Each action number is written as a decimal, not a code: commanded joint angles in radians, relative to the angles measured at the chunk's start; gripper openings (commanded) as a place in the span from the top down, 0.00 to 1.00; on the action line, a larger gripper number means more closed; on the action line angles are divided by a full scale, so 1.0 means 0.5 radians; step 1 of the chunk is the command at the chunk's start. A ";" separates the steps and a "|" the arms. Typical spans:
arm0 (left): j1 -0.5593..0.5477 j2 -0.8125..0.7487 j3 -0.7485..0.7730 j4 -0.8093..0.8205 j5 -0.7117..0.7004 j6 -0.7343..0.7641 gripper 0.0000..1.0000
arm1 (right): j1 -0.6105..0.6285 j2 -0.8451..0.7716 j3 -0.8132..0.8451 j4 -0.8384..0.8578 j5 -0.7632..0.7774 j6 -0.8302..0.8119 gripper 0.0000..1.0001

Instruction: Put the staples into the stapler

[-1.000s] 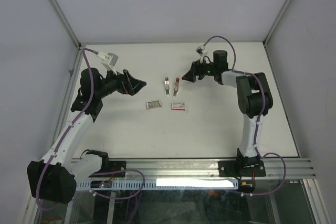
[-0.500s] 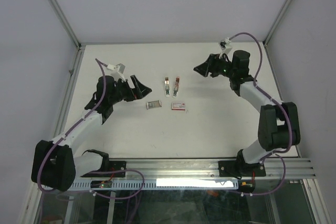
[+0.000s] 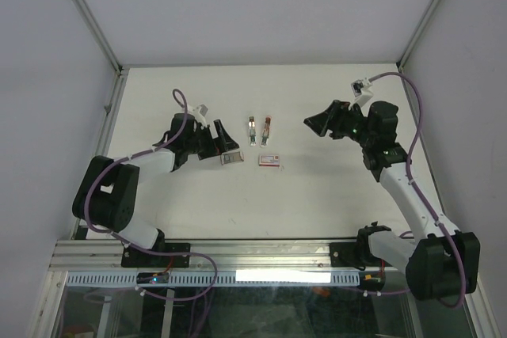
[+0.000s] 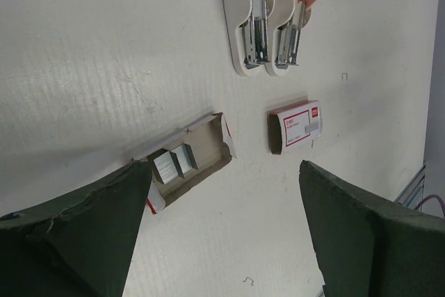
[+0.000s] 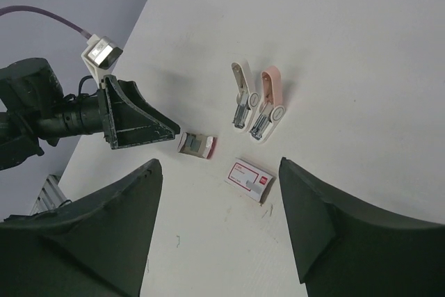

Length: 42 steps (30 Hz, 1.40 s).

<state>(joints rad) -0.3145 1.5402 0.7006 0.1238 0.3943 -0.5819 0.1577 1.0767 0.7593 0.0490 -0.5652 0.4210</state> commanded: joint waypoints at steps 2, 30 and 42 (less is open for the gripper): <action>-0.012 0.015 0.103 0.154 0.009 0.015 0.11 | 0.022 -0.096 -0.014 -0.123 0.066 -0.038 0.29; -0.286 0.150 0.053 0.089 -0.189 0.030 0.13 | 0.320 -0.006 0.101 -0.271 0.174 -0.106 0.32; -0.393 -0.067 -0.058 -0.032 -0.260 -0.039 0.13 | 0.619 0.110 0.157 -0.288 0.332 -0.132 0.39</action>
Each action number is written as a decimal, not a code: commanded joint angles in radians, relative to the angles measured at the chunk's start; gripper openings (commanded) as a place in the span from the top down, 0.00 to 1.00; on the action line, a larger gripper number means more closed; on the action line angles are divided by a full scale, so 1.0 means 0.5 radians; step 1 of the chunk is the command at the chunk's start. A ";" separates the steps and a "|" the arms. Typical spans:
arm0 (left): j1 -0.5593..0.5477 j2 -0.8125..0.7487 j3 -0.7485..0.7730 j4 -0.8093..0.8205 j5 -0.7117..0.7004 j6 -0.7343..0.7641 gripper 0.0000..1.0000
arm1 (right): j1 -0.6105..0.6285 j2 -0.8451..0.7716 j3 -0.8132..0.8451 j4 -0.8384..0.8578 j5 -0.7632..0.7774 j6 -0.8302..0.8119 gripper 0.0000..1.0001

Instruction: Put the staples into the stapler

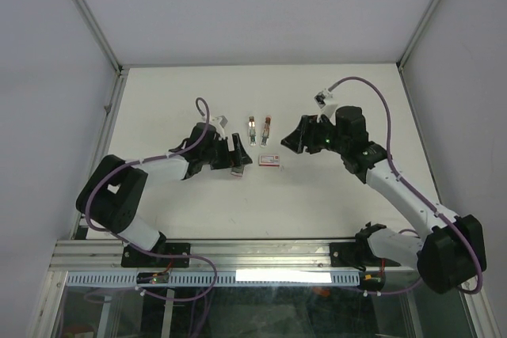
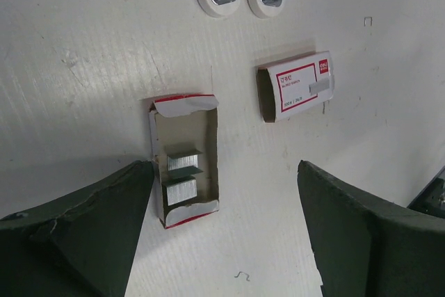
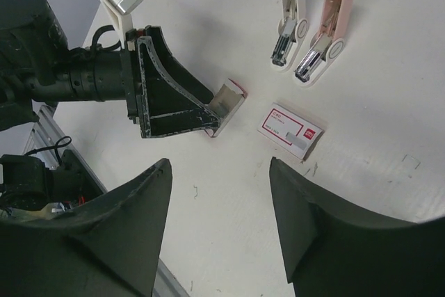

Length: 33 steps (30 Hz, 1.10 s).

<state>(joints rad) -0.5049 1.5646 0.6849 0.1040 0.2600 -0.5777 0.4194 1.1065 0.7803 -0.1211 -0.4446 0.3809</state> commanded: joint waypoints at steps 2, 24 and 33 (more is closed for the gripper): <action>-0.010 -0.229 -0.035 -0.001 -0.028 -0.047 0.12 | 0.178 0.099 0.134 0.049 0.126 -0.103 0.44; 0.611 -0.656 0.636 -0.585 0.208 0.305 0.05 | 0.866 1.361 0.918 -0.097 0.379 -0.905 0.71; 0.632 -0.653 0.547 -0.601 0.196 0.389 0.05 | 0.931 1.610 1.114 -0.299 0.473 -0.969 0.73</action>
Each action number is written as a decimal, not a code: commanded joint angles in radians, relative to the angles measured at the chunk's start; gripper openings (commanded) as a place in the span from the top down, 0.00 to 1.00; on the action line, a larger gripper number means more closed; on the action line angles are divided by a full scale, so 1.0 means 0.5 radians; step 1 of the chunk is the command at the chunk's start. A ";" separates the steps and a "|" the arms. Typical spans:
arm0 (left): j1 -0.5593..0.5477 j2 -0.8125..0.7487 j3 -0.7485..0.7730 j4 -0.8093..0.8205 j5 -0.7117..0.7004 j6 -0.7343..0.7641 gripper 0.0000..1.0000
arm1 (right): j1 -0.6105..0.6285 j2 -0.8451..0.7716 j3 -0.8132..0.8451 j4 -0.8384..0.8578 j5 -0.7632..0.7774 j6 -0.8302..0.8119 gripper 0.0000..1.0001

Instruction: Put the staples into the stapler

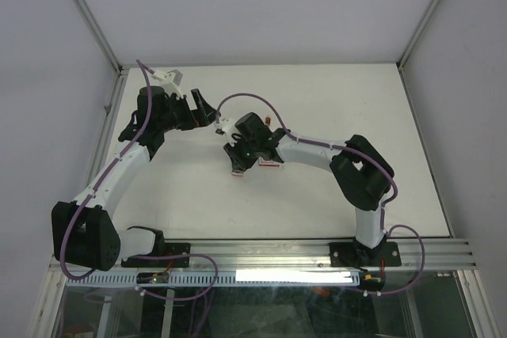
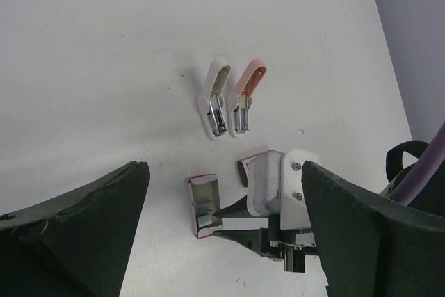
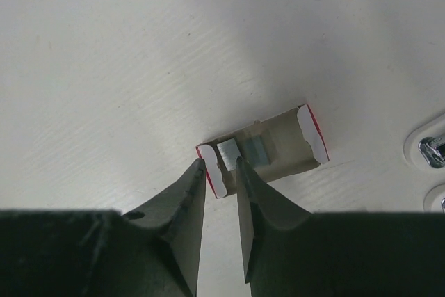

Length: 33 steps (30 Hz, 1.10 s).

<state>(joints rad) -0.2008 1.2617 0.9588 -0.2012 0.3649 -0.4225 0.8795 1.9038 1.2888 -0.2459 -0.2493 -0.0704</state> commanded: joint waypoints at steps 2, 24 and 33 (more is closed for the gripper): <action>0.023 -0.036 0.006 0.007 -0.003 0.078 0.05 | 0.014 0.037 0.100 -0.062 0.093 -0.063 0.73; 0.027 0.025 0.005 0.010 0.056 0.066 0.06 | 0.032 0.134 0.147 -0.083 0.038 -0.074 0.73; 0.026 0.018 0.005 0.010 0.055 0.067 0.05 | 0.033 0.180 0.162 -0.101 0.038 -0.075 0.71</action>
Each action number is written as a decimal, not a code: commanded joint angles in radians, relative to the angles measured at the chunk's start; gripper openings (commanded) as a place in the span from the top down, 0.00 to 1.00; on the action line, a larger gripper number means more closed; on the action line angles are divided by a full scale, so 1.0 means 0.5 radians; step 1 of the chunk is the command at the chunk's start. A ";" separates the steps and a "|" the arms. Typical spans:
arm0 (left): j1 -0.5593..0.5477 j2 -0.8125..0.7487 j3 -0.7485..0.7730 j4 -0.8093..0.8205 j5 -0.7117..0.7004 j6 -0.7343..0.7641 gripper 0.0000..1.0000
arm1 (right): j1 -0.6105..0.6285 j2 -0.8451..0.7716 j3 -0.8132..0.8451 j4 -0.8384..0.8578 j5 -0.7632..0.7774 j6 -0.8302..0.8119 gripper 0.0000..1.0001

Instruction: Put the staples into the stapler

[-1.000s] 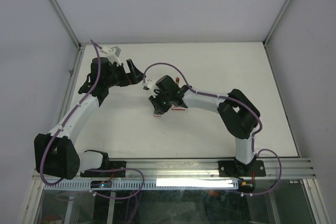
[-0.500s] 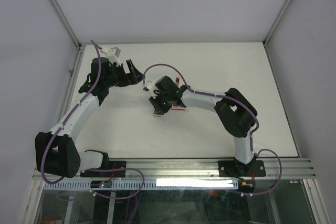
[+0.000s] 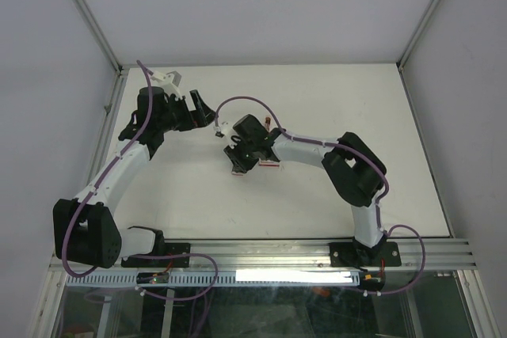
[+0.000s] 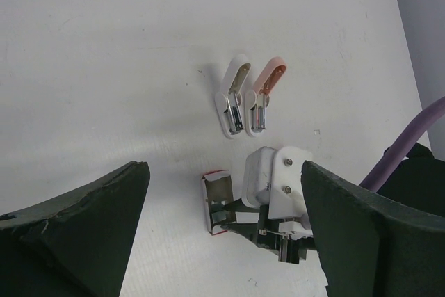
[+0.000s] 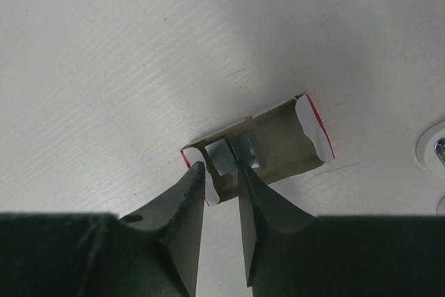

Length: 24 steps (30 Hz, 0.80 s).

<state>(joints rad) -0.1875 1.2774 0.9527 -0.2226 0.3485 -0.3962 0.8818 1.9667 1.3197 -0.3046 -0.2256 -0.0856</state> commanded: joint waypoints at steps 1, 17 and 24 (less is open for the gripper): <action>0.000 -0.012 0.017 0.052 0.088 0.015 0.05 | 0.028 0.059 0.102 0.015 -0.006 -0.044 0.71; -0.001 0.003 0.013 0.052 0.117 0.007 0.06 | 0.064 0.104 0.130 0.036 0.095 -0.161 0.64; -0.001 0.018 0.014 0.050 0.137 0.001 0.06 | 0.097 0.101 0.138 0.039 0.127 -0.288 0.70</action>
<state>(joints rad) -0.1738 1.2823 0.9527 -0.2264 0.3405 -0.3920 0.8864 1.9965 1.3518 -0.3046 -0.1848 -0.1242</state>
